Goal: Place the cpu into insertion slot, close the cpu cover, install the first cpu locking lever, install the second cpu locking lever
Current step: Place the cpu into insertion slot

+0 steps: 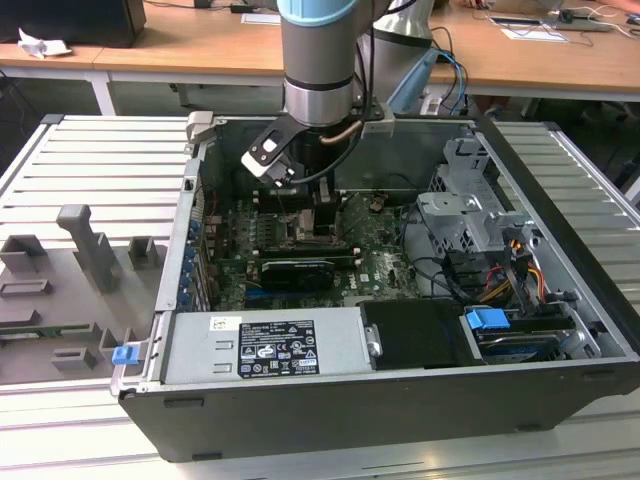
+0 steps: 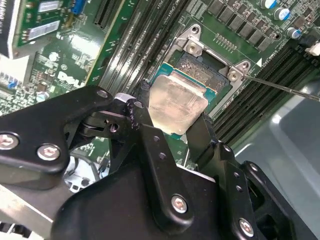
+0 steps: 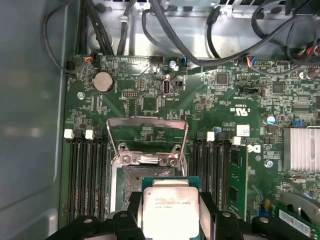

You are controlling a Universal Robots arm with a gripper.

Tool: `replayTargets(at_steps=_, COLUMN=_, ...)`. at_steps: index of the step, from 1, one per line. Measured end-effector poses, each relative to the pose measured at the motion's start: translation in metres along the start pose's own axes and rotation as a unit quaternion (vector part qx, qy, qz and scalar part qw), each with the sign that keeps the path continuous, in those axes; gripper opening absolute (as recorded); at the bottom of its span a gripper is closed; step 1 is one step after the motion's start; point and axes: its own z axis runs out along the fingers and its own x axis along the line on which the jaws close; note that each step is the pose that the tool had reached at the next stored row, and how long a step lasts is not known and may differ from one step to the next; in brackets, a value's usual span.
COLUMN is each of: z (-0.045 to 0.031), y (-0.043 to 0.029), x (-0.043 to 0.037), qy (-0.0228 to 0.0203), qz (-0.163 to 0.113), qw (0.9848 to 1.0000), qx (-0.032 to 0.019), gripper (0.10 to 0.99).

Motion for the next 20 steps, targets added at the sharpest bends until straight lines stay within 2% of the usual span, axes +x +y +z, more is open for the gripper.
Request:
replayTargets(at_steps=5, z=0.0109, y=-0.0007, x=0.0074, qy=-0.0004, qz=0.004, qw=1.0, qx=0.0, gripper=0.541)
replayTargets(at_steps=9, z=0.0163, y=-0.0012, x=0.0103, qy=-0.0006, qz=0.008, qw=1.0, qx=-0.0001, gripper=0.541)
replayTargets(at_steps=13, z=0.0184, y=-0.0039, x=0.011, qy=-0.0006, qz=0.008, qw=1.0, qx=-0.0001, gripper=0.541)
replayTargets(at_steps=20, z=0.0222, y=-0.0042, x=0.0123, qy=-0.0011, qz=0.014, qw=0.9999, qx=-0.0001, gripper=0.541)
